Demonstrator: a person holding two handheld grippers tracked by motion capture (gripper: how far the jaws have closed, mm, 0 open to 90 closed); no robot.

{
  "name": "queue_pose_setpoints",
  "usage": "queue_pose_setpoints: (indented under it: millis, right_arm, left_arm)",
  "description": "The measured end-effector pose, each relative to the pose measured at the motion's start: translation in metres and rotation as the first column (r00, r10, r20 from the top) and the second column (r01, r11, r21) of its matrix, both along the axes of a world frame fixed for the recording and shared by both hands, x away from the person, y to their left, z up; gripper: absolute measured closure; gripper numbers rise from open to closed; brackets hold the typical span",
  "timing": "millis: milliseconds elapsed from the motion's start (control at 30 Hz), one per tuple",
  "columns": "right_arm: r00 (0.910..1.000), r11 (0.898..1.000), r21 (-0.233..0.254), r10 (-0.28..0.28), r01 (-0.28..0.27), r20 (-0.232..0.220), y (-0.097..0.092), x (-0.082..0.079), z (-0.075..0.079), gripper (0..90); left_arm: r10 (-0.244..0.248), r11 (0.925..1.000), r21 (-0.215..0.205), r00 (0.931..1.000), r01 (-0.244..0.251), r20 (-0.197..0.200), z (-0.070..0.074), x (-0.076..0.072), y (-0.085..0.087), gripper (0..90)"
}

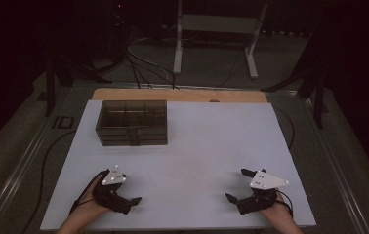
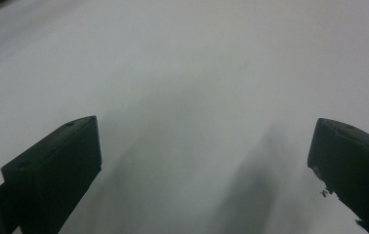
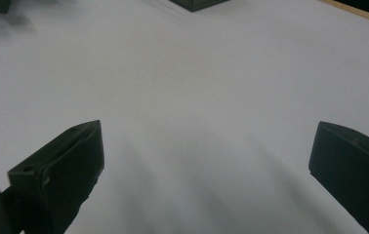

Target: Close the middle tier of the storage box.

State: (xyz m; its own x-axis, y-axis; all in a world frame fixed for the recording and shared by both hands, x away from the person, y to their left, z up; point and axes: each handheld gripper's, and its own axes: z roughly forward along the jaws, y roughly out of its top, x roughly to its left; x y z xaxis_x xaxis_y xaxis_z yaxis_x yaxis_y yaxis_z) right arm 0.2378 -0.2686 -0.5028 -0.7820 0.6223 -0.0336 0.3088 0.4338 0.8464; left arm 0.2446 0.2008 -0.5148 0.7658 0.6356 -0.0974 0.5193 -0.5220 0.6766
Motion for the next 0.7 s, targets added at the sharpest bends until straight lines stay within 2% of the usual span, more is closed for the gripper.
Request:
queue_pose_setpoints:
  millis: [167, 300, 367, 500, 700]
  right_arm:
    - [1.0, 1.0, 0.0, 0.0, 0.0, 0.0, 0.0, 0.0, 0.0, 0.1]
    - [1.0, 1.0, -0.001, 0.002, -0.002, 0.001, 0.0, 0.0, 0.0, 0.1]
    - [1.0, 1.0, -0.001, 0.003, -0.003, 0.002, 0.0, 0.0, 0.0, 0.1]
    - [1.0, 1.0, 0.001, 0.002, -0.002, 0.003, 0.0, 0.0, 0.0, 0.1]
    - [1.0, 1.0, -0.003, 0.002, -0.002, 0.0, 0.0, 0.0, 0.0, 0.1]
  left_arm:
    - [0.038, 0.9991, -0.017, 0.9993, -0.038, 0.001, 0.001, -0.013, 0.015, 0.0]
    - [0.06, 0.9981, 0.009, 0.998, -0.061, 0.017, -0.002, -0.02, 0.02, 0.0]
    - [0.069, 0.9976, 0.006, 0.9975, -0.069, 0.016, -0.002, -0.024, 0.022, 0.0]
    - [0.072, 0.9974, -0.004, 0.997, -0.072, 0.029, -0.001, -0.024, 0.023, 0.0]
    - [0.068, 0.9977, -0.004, 0.9974, -0.068, 0.023, -0.004, -0.025, 0.023, 0.0]
